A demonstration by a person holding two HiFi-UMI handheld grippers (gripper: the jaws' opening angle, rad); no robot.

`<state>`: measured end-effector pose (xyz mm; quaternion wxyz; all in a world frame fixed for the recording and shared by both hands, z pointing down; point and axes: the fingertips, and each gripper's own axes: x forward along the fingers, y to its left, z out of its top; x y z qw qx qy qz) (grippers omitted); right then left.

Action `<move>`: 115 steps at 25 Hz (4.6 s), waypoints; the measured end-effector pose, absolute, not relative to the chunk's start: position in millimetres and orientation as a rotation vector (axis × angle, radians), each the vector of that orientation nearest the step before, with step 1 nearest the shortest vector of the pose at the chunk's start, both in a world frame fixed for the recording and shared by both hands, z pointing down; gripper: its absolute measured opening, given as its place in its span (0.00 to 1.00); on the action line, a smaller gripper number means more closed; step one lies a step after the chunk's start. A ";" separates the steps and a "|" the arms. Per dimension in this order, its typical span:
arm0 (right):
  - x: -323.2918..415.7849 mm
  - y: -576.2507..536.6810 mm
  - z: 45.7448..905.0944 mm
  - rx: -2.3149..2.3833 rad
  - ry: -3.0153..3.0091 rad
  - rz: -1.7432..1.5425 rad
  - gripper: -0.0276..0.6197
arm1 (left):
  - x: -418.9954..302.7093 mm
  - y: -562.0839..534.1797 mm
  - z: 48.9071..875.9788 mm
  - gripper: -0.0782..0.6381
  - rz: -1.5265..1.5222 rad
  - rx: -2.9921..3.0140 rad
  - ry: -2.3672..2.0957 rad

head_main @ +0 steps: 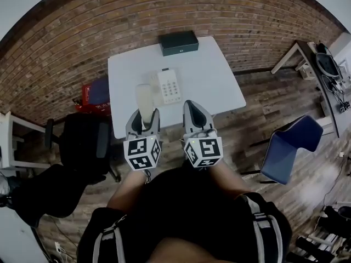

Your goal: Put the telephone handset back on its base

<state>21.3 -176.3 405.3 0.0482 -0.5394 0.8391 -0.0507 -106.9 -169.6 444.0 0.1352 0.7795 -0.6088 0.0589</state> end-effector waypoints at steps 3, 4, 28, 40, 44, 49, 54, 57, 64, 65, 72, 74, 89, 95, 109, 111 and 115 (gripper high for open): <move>35.1 -200.8 408.5 -1.615 2.582 -0.169 0.04 | -96.2 -191.7 447.8 0.40 0.178 2.217 -1.782; 38.9 -209.3 409.0 -1.602 2.593 -0.168 0.04 | -93.1 -199.0 448.5 0.40 0.182 2.205 -1.792; 10.4 -346.0 433.3 -1.416 2.772 -0.244 0.04 | -99.6 -311.7 506.5 0.40 0.287 2.018 -1.750; 13.1 -358.3 448.8 -1.518 2.807 -0.227 0.04 | -110.2 -335.5 555.9 0.40 0.314 1.922 -1.660; 17.1 -358.9 454.2 -1.544 2.805 -0.238 0.03 | -114.2 -343.4 573.0 0.40 0.344 1.885 -1.658; 27.0 -361.8 457.6 -1.586 2.788 -0.257 0.04 | -113.6 -351.9 592.1 0.40 0.404 1.858 -1.646; 33.2 -365.2 460.0 -1.618 2.775 -0.265 0.03 | -113.7 -359.5 610.8 0.40 0.481 1.839 -1.630; 38.6 -364.4 461.2 -1.648 2.773 -0.248 0.03 | -112.7 -361.9 621.9 0.40 0.508 1.823 -1.613; 52.0 -363.3 462.9 -1.713 2.752 -0.243 0.04 | -111.9 -373.1 645.4 0.40 0.486 1.745 -1.544; 53.8 -363.0 463.2 -1.722 2.749 -0.243 0.04 | -112.8 -374.6 649.4 0.40 0.485 1.730 -1.538; 68.0 -362.9 464.8 -1.792 2.714 -0.257 0.04 | -120.2 -386.0 672.3 0.40 0.487 1.643 -1.520; 72.2 -362.6 465.2 -1.809 2.698 -0.262 0.04 | -121.8 -389.5 675.4 0.40 0.497 1.637 -1.522; 87.1 -362.8 474.5 -1.897 2.648 -0.319 0.04 | -116.8 -403.7 696.4 0.40 0.556 1.599 -1.502; 87.0 -362.7 477.6 -1.903 2.652 -0.330 0.04 | -119.4 -406.3 695.7 0.40 0.546 1.592 -1.538; 87.2 -360.8 478.4 -1.889 2.677 -0.337 0.04 | -116.6 -402.0 702.7 0.40 0.595 1.568 -1.566; 86.7 -359.7 479.5 -1.885 2.683 -0.339 0.04 | -113.7 -402.1 700.5 0.44 0.598 1.599 -1.563; 82.7 -359.7 480.4 -1.857 2.696 -0.340 0.03 | -121.2 -409.8 673.3 0.47 0.581 1.713 -1.679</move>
